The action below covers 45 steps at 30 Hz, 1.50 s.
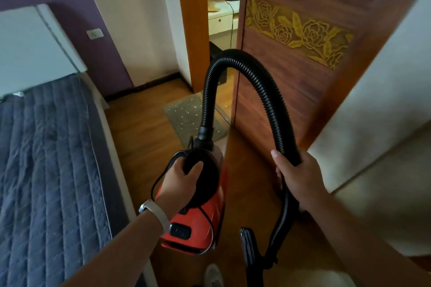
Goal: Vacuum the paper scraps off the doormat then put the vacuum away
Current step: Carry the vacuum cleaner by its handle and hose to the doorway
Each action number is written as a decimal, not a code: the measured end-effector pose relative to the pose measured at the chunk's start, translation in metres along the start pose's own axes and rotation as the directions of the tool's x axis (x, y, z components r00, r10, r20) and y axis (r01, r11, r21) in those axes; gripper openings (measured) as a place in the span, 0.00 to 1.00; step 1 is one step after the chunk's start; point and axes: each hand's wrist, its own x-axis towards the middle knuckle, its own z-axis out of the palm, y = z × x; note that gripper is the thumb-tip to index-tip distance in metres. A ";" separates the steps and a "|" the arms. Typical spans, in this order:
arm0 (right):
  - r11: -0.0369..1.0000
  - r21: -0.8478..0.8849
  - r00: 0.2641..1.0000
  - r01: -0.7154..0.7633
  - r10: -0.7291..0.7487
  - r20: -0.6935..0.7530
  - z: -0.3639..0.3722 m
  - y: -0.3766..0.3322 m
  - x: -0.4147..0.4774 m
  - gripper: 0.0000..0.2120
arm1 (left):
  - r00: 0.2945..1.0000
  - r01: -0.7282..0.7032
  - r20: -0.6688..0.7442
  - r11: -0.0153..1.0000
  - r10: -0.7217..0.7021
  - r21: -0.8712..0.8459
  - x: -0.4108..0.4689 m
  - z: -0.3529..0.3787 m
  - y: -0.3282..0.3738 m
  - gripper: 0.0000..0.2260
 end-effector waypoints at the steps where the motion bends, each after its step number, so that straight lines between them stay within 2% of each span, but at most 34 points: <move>1: 1.000 0.002 1.000 0.006 -0.006 0.006 0.008 -0.006 0.011 0.12 | 1.000 0.009 -0.002 1.000 -0.009 0.005 0.012 -0.006 0.002 0.09; 10: 0.998 -0.021 0.990 0.060 -0.057 0.129 0.073 -0.037 0.124 0.17 | 0.992 0.081 -0.095 0.997 -0.081 -0.005 0.116 -0.047 0.010 0.10; 16: 0.990 0.073 0.967 0.117 -0.130 0.217 0.129 -0.041 0.224 0.20 | 0.972 0.139 -0.194 0.990 -0.131 0.027 0.190 -0.055 0.018 0.09; 20: 0.980 0.169 0.945 0.104 -0.150 0.290 0.167 -0.055 0.301 0.16 | 0.940 0.197 -0.289 0.980 -0.179 0.034 0.239 -0.061 0.033 0.08; 27: 0.954 0.217 0.882 0.206 -0.277 0.381 0.223 -0.090 0.406 0.15 | 0.863 0.254 -0.443 0.966 -0.245 -0.039 0.306 -0.078 0.050 0.05; 36: 0.950 0.251 0.833 0.185 -0.287 0.473 0.303 -0.132 0.463 0.11 | 0.812 0.335 -0.459 0.932 -0.360 -0.139 0.378 -0.119 0.027 0.06; 41: 0.966 0.198 0.841 0.166 -0.244 0.482 0.363 -0.156 0.488 0.10 | 0.824 0.321 -0.423 0.926 -0.377 -0.201 0.439 -0.157 -0.005 0.11; 45: 0.975 0.162 0.871 0.149 -0.207 0.445 0.421 -0.186 0.507 0.10 | 0.866 0.272 -0.360 0.932 -0.346 -0.240 0.494 -0.206 -0.022 0.07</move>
